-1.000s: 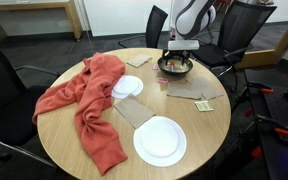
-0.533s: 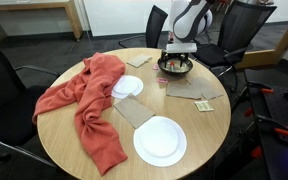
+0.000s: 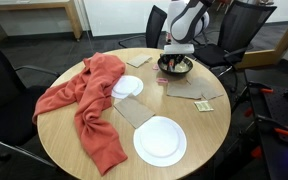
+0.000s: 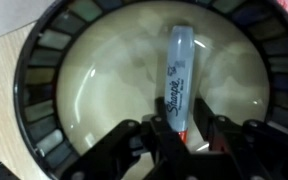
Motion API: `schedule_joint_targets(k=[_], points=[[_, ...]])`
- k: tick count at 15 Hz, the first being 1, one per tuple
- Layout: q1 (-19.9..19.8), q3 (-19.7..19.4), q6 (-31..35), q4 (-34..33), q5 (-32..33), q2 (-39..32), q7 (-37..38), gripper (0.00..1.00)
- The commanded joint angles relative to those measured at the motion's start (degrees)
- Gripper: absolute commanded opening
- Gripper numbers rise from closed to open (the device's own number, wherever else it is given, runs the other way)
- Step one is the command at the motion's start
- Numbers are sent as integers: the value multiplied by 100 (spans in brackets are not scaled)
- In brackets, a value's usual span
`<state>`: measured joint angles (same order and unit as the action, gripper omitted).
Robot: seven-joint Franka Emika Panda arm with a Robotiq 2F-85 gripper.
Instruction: Remove the marker from the bowl and put it on the table.
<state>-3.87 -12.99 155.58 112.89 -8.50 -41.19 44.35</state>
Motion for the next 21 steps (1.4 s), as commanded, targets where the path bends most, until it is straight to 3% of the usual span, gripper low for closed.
schedule_joint_targets(k=[1,2,3,13,21], points=[[100,-99,-54,-64,-165,43,99,5],[81,-97,-66,-4,-181,135,84,1],[65,-90,-60,53,-200,214,58,6],[230,-228,245,1012,-99,1652,48,6],[790,-118,257,1869,625,2684,103,6]])
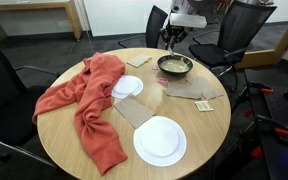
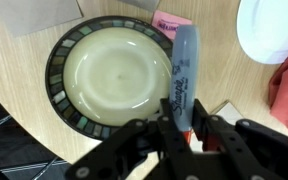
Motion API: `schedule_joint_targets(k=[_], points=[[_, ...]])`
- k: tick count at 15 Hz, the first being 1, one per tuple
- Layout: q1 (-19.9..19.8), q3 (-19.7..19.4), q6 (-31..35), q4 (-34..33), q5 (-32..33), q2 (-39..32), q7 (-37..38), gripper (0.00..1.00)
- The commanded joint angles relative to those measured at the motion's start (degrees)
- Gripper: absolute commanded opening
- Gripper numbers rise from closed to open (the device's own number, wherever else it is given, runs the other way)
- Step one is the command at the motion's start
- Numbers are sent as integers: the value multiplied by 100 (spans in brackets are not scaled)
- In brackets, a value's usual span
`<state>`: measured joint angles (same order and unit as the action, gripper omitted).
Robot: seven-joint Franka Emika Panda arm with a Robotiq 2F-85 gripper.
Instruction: Remove the marker from the bowl and put it on the table.
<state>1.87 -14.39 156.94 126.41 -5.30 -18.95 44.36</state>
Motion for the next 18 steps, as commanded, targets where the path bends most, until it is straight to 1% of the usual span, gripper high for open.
schedule_joint_targets(k=[1,6,12,14,18], points=[[280,59,79,611,409,549,112,6],[508,345,-32,1063,803,713,66,6],[947,595,-58,1263,1447,449,194,6],[1095,664,-69,1303,1567,354,203,6],[1315,852,-126,1344,1585,149,88,6]])
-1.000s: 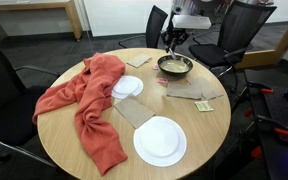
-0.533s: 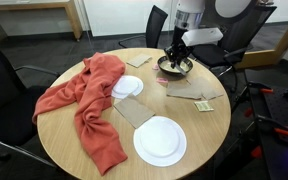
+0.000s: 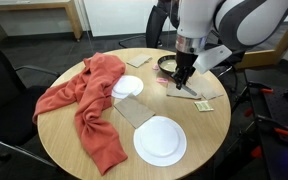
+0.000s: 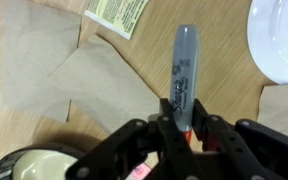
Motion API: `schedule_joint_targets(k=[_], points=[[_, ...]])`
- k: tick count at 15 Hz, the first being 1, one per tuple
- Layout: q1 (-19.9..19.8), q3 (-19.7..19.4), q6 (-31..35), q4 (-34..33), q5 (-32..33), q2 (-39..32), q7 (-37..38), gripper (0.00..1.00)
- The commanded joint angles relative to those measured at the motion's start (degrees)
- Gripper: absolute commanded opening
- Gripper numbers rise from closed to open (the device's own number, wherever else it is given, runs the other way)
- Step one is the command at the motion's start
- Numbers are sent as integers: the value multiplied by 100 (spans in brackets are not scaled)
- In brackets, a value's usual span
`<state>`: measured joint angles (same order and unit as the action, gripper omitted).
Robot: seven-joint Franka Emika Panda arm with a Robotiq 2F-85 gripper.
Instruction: Remove the marker from the bowl and put it on the table.
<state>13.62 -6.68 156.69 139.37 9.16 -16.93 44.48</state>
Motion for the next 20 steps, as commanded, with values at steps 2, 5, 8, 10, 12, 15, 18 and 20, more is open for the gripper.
schedule_joint_targets(k=[2,5,8,10,12,15,18,20], points=[[233,151,-123,18,110,-179,33,6],[355,195,-154,-68,80,-382,-6,6],[369,257,-287,-236,-30,-622,-127,6],[372,286,-344,-355,-65,-776,-170,6],[373,311,-413,-485,-101,-918,-193,6],[364,370,-560,-677,-150,-1100,-241,6],[369,391,-671,-832,-162,-1232,-245,6],[387,375,-749,-906,-142,-1283,-228,46]])
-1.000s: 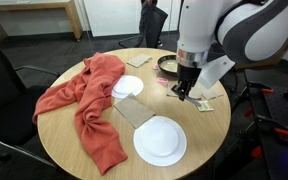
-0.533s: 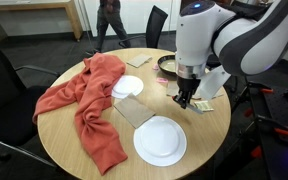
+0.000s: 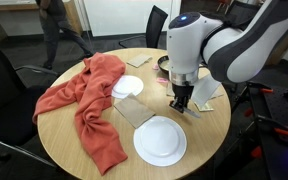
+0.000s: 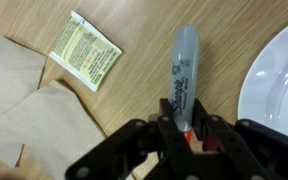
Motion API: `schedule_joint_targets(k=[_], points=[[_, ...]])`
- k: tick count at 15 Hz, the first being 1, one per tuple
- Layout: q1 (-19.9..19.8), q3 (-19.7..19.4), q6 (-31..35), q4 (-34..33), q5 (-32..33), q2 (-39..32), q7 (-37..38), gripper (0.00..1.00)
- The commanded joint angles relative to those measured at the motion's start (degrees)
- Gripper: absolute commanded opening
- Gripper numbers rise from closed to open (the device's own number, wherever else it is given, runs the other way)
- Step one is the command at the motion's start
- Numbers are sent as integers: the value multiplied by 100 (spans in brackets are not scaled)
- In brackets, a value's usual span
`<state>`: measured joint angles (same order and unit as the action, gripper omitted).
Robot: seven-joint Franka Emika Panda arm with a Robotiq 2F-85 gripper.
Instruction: Remove the marker from the bowl and put it on the table.
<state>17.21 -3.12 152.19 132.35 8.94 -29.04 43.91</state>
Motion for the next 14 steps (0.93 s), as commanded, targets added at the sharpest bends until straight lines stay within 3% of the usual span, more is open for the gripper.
schedule_joint_targets(k=[1,8,14], points=[[44,2,-325,-227,-102,-84,-151,50],[4,16,-270,-207,-128,-25,-166,99],[-15,24,-239,-178,-145,1,-185,100]])
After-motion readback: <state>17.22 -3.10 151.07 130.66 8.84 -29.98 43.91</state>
